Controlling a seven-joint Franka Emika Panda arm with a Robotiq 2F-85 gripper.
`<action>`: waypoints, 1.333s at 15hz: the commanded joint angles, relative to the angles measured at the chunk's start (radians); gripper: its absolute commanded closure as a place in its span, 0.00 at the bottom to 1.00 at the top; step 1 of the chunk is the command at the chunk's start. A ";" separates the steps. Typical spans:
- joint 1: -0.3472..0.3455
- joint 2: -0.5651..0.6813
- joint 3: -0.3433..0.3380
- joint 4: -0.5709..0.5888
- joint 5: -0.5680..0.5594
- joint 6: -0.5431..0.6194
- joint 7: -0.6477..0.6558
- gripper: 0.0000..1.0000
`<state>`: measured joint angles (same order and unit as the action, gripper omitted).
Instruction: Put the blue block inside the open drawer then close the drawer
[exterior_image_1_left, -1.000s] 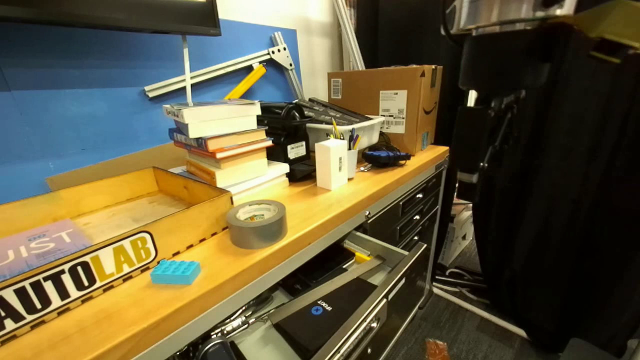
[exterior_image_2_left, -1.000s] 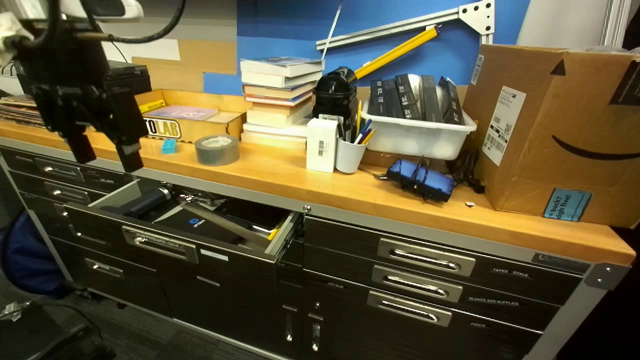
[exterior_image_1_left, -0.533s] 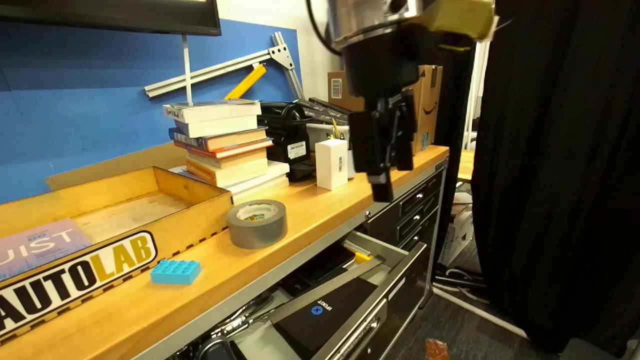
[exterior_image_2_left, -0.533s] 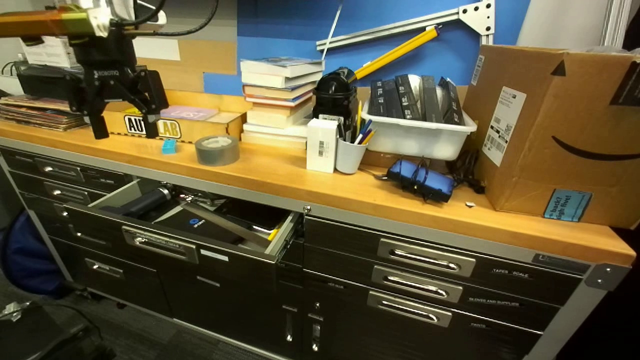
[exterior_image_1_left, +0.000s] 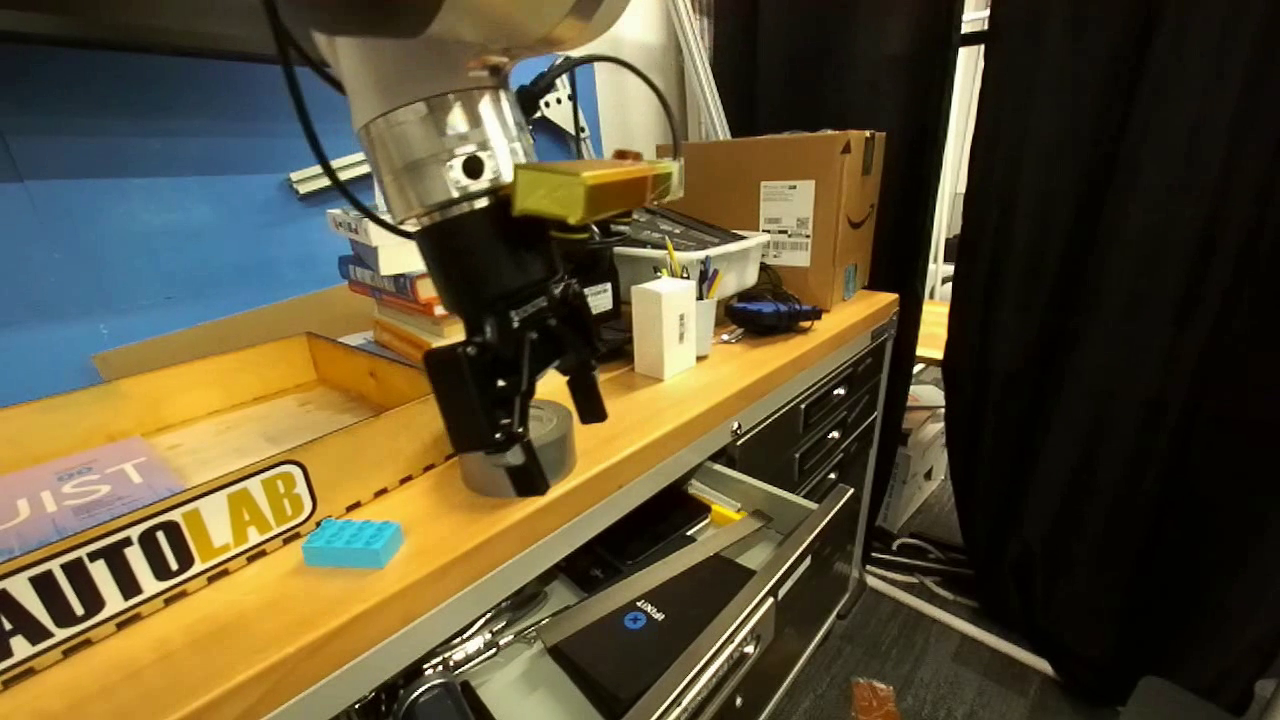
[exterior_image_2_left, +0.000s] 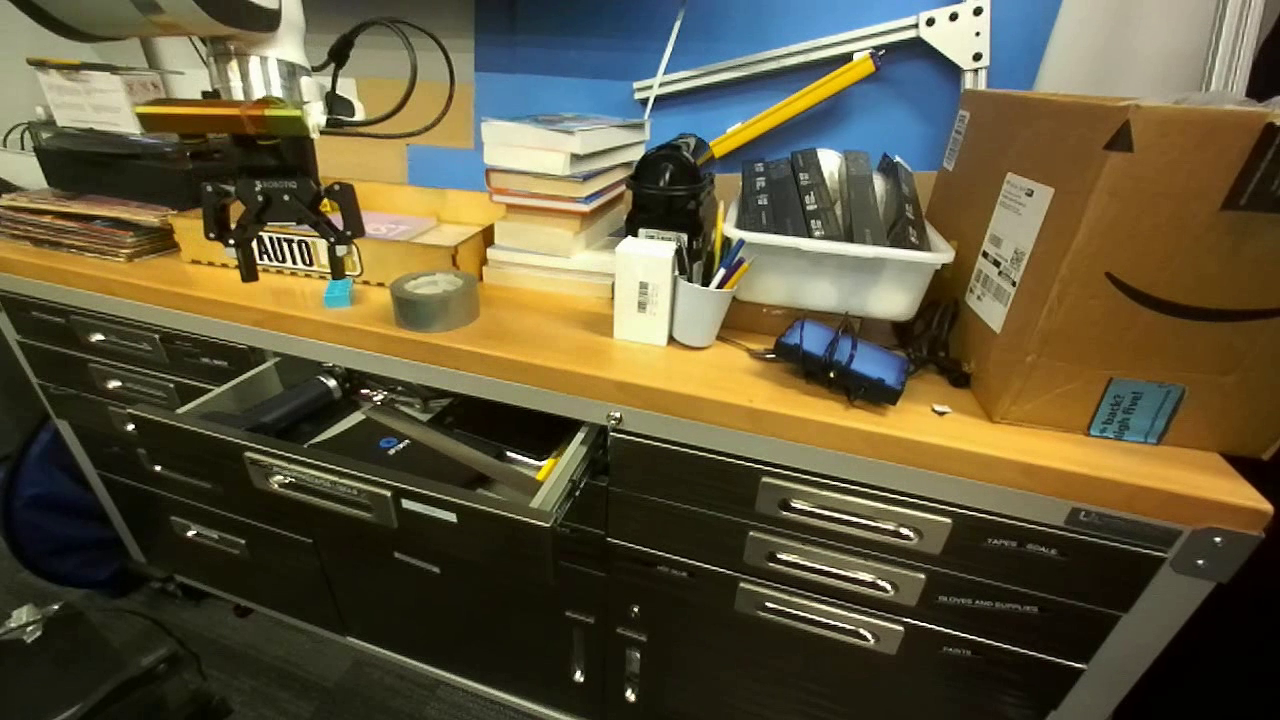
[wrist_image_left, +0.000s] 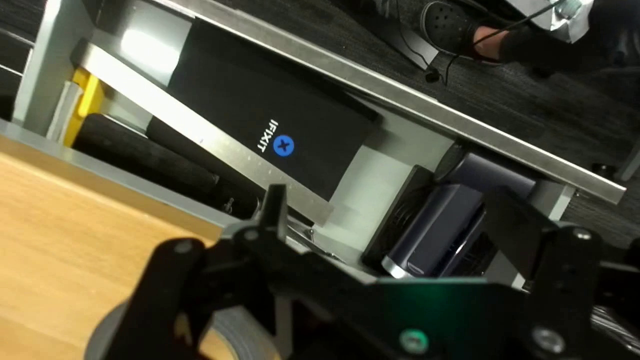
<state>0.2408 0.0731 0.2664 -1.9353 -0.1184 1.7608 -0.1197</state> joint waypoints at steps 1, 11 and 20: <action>0.047 0.187 0.005 0.218 -0.089 -0.028 0.094 0.00; 0.147 0.428 -0.039 0.470 -0.095 0.044 0.309 0.00; 0.176 0.536 -0.069 0.564 -0.081 0.043 0.306 0.00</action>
<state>0.3923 0.5673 0.2188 -1.4351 -0.1992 1.8161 0.1785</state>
